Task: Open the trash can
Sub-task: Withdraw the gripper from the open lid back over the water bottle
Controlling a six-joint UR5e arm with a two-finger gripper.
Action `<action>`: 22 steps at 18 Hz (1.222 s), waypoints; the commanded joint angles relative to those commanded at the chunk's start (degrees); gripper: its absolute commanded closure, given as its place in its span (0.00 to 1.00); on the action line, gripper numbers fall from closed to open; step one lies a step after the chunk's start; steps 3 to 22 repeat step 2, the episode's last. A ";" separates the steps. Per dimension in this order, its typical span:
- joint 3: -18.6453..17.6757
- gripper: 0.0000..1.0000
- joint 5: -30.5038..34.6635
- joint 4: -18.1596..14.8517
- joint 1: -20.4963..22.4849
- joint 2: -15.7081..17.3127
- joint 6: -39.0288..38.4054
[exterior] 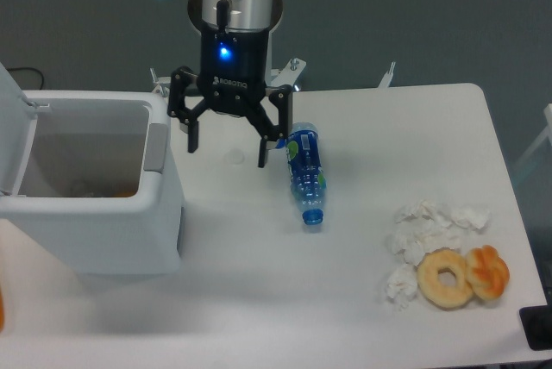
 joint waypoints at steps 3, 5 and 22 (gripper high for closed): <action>-0.35 0.00 0.98 0.00 -0.09 -0.26 0.01; -0.35 0.00 0.98 0.00 -0.09 -0.26 0.01; -0.35 0.00 0.98 0.00 -0.09 -0.26 0.01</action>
